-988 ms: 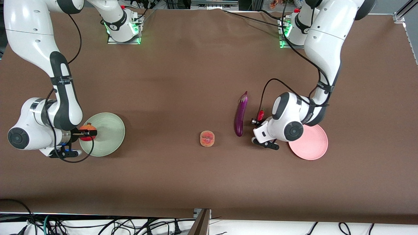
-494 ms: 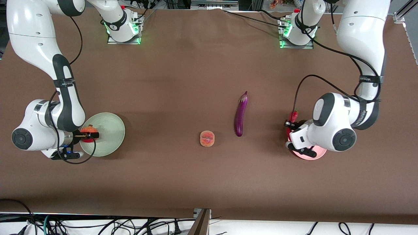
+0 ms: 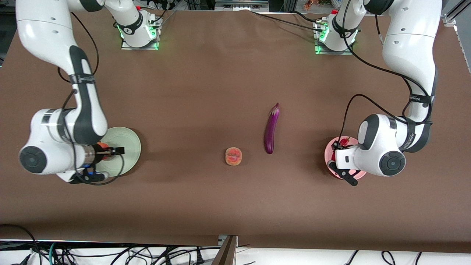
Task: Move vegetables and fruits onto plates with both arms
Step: 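Place the apple on the green plate while the left gripper moves the chili, then grasp the peach with the right gripper while the left gripper releases the chili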
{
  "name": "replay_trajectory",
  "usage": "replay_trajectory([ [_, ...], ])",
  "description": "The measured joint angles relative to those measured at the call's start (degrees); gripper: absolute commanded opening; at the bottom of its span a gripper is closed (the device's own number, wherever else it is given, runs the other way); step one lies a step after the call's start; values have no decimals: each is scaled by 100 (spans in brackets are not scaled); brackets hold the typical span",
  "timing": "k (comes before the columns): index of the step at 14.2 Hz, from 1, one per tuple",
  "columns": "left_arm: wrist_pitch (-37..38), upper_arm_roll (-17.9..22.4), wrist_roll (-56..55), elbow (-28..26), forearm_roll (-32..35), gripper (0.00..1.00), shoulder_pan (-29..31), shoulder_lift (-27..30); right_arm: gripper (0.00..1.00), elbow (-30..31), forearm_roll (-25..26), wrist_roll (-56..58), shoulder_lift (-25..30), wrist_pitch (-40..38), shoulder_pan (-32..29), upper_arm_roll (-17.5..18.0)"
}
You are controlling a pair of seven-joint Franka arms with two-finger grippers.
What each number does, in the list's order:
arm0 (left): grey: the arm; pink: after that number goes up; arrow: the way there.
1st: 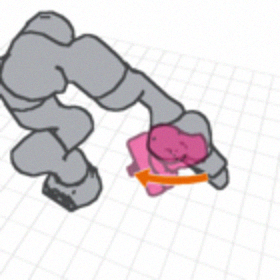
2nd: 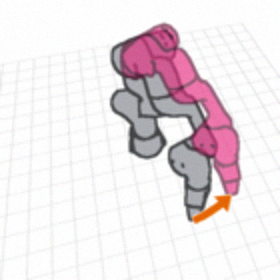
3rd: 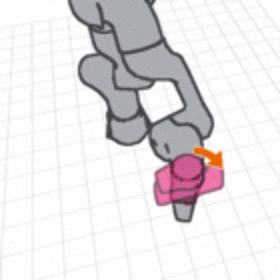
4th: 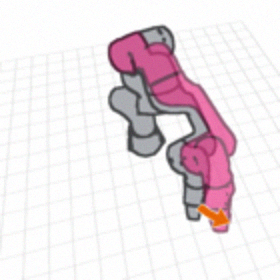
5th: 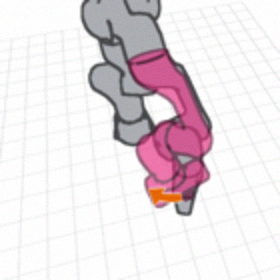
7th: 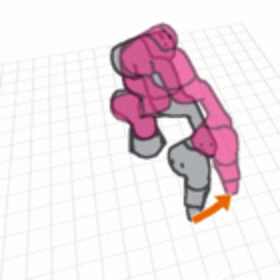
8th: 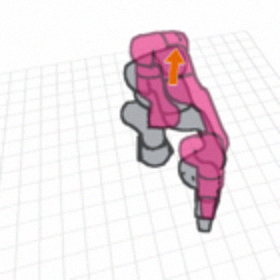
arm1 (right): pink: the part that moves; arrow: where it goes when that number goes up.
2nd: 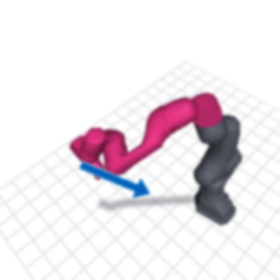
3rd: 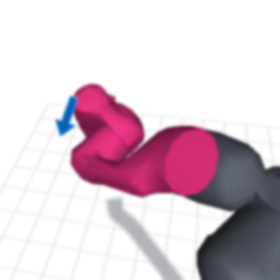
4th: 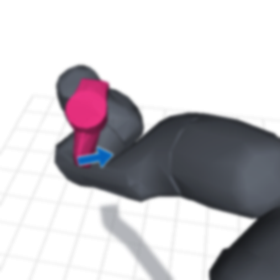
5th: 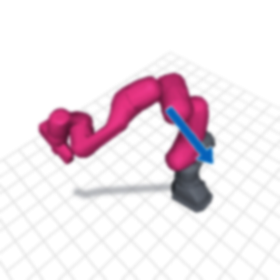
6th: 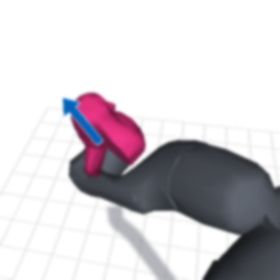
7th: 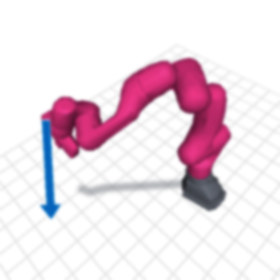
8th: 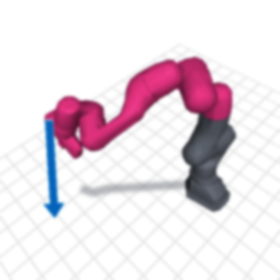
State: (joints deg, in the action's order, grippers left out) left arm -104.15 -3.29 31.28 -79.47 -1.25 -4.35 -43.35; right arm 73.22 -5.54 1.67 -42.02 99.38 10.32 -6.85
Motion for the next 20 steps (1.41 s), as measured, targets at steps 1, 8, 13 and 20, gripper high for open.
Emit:
replay_trajectory([
  [1, 0, 5, 0, 0, 0, 94, 7, -7, 100, -7, -6, -344, -2, 17, 182, 48],
  [8, 88, 2, 0, 118, 0, 100, 70, 39, 100, -137, -12, -3132, -85, 1316, 1559, 560],
  [13, 610, -68, -616, 179, 0, 100, 55, 402, 100, -133, -12, -4288, -489, 2489, 2277, 561],
  [20, 1424, -248, -2457, 181, -143, 100, 20, 736, 100, -132, -12, -4944, -884, 3461, 2663, 561],
])
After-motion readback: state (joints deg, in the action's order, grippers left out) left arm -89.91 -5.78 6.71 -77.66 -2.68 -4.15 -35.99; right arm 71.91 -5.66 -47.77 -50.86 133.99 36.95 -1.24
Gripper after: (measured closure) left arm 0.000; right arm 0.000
